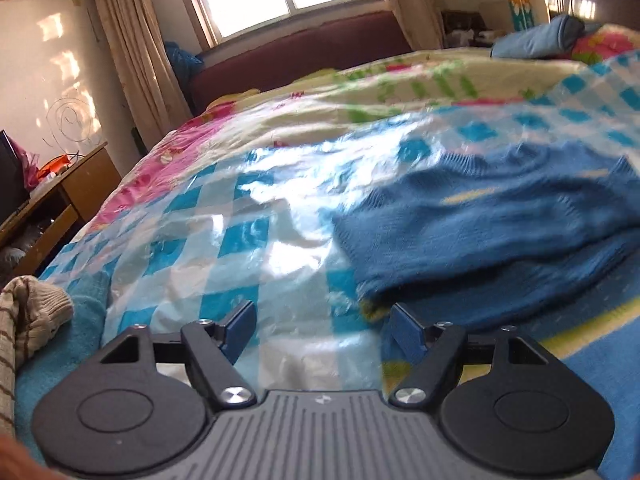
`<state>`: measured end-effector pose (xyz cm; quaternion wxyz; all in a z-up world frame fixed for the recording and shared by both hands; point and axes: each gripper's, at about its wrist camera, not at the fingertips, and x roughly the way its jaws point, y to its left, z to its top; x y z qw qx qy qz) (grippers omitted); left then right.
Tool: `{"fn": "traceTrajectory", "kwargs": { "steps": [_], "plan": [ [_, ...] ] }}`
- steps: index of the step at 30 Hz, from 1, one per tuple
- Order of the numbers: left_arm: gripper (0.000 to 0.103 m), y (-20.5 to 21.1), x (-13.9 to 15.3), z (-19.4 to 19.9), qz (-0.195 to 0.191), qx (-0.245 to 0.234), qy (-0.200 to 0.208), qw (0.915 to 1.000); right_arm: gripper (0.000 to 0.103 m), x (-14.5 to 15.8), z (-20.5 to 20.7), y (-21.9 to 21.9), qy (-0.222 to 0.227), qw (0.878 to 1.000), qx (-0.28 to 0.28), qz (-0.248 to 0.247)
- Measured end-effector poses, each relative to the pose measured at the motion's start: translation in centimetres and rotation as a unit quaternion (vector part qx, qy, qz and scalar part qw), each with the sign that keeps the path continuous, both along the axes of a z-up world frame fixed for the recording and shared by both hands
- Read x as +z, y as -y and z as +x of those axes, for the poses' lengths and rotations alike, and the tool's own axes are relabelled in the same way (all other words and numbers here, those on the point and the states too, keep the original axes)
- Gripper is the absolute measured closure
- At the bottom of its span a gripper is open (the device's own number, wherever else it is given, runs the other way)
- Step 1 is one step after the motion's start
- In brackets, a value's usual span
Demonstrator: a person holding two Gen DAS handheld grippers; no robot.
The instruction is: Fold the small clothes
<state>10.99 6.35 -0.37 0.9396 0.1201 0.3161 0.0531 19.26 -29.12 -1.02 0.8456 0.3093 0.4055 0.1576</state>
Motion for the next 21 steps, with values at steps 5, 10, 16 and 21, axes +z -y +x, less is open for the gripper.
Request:
{"fn": "traceTrajectory", "kwargs": {
  "steps": [5,10,16,21],
  "plan": [
    [0.021,3.0,0.8,3.3,-0.034,-0.022,0.023,0.9989,0.076,-2.0,3.7,-0.6,-0.014,1.0,-0.005,0.008],
    [0.021,6.4,-1.8,5.2,-0.021,-0.068,-0.015,0.9974,0.076,-3.5,3.7,-1.6,-0.041,0.998,0.026,0.045],
    [0.021,7.3,-3.2,5.0,-0.009,-0.074,-0.038,0.9965,0.076,-2.5,1.7,-2.3,-0.011,0.996,0.079,0.026],
    [0.021,7.3,-1.8,4.9,-0.03,-0.075,-0.033,0.9962,0.076,-1.7,2.6,-0.3,0.016,0.999,0.038,0.016]
  ]
}}
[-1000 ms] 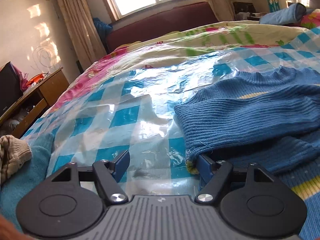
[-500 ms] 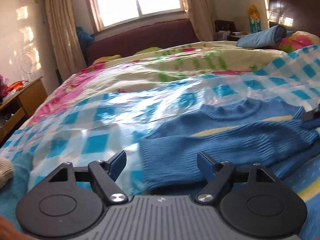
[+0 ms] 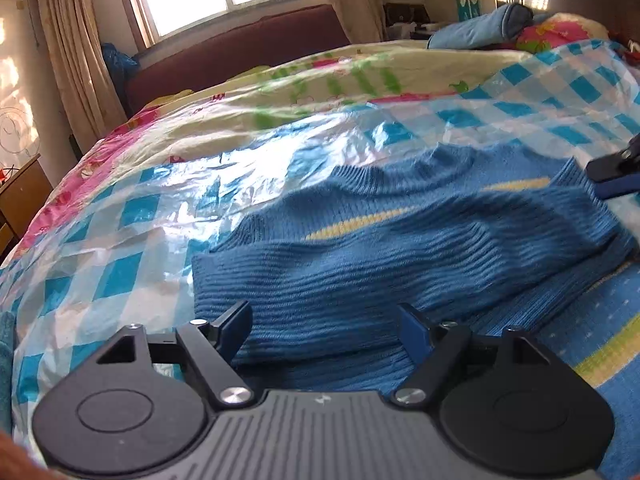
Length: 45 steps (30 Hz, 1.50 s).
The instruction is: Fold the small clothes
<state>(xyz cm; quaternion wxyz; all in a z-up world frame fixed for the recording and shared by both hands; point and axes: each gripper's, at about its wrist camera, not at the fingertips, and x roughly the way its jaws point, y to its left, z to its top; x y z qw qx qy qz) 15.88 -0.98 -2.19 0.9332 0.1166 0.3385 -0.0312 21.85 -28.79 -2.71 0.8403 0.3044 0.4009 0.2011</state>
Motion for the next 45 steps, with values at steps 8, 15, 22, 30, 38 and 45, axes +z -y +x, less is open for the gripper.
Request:
{"fn": "traceTrajectory", "kwargs": {
  "steps": [8,15,22,30,38,45],
  "plan": [
    [0.02,2.5,-0.8,1.4,-0.021,-0.021,-0.021,0.9993,0.075,-2.4,2.3,0.2,-0.051,0.999,0.014,0.015],
    [0.016,1.8,-1.6,1.3,-0.041,-0.011,-0.037,0.9984,0.071,-1.3,0.8,-0.3,-0.018,0.997,0.068,0.033],
    [0.015,2.1,-1.7,0.9,-0.031,-0.008,-0.033,0.999,0.069,0.2,-0.9,-2.7,0.049,0.991,0.121,-0.007],
    [0.014,2.1,-1.7,1.0,-0.03,-0.007,-0.034,0.9989,0.068,-0.8,0.6,-1.4,0.032,0.997,0.071,-0.004],
    [0.012,1.9,-1.8,1.1,-0.033,-0.006,-0.032,0.9989,0.068,-2.1,2.1,1.5,-0.014,0.997,-0.011,0.069],
    [0.011,2.0,-1.9,1.0,-0.032,-0.004,-0.031,0.999,0.07,-2.3,2.3,1.1,-0.036,0.999,0.0,0.025]
  ]
}}
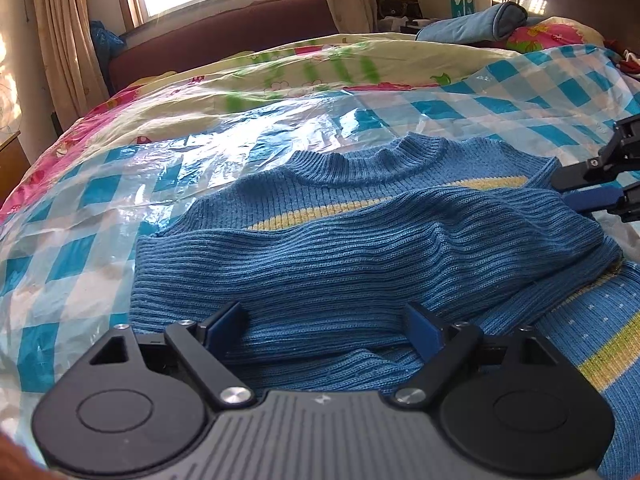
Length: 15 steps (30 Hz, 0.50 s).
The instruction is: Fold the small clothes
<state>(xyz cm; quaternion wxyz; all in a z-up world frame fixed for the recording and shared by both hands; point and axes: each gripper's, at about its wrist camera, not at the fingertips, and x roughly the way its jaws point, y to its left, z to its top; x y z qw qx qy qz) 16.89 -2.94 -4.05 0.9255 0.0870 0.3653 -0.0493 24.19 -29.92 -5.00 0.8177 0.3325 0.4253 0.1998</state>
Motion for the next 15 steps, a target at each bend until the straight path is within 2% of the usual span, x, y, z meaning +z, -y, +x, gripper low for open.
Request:
{"fn": "traceTrajectory", "kwargs": {
  "steps": [2,6,10,15],
  "plan": [
    [0.011,0.0,0.0,0.0,0.002,0.0,-0.001,1.0,0.068,-0.2,0.1,-0.3,0.008,1.0,-0.005,0.003],
    [0.011,0.1,0.0,0.0,0.002,0.0,-0.001,1.0,0.068,-0.1,-0.1,-1.6,0.015,0.999,0.03,0.013],
    [0.011,0.0,0.0,0.0,0.003,0.001,0.0,1.0,0.07,1.9,-2.7,-3.7,0.083,0.993,0.066,-0.052],
    [0.01,0.0,0.0,-0.1,0.004,0.001,0.0,1.0,0.069,3.9,-5.7,-6.5,0.161,0.973,0.111,-0.126]
  ]
}}
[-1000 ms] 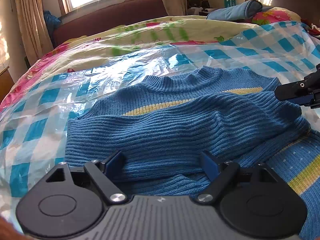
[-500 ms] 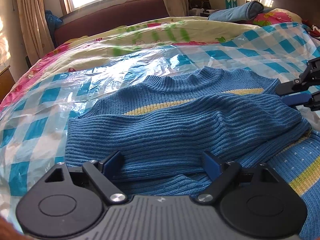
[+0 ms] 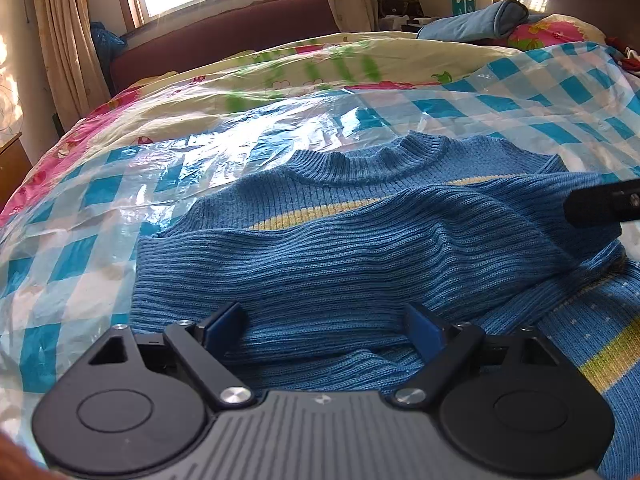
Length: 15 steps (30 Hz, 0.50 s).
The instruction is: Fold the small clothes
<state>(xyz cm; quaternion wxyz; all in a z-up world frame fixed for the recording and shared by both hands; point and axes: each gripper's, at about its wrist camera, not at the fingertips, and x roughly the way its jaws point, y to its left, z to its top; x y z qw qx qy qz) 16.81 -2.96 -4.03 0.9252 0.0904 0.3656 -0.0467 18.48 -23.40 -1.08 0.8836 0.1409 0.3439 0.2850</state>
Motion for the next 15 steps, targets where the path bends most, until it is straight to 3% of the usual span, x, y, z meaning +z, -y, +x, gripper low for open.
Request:
{"fn": "traceTrajectory", "kwargs": {
  "steps": [4,13,14,15],
  "plan": [
    [0.01,0.0,0.0,0.0,0.0,0.0,0.0,1.0,0.069,0.5,-1.5,-1.6,0.031,0.998,0.028,-0.037],
    [0.01,0.0,0.0,0.0,0.0,0.0,0.0,1.0,0.069,-0.2,-0.7,-0.9,0.017,0.999,0.001,-0.037],
    [0.01,0.0,0.0,0.0,0.0,0.0,0.0,1.0,0.071,-0.3,-0.4,-0.9,0.016,0.999,-0.006,-0.048],
    [0.01,0.0,0.0,0.0,0.0,0.0,0.0,1.0,0.081,-0.5,-0.1,-0.8,0.011,0.998,-0.015,-0.059]
  ]
}}
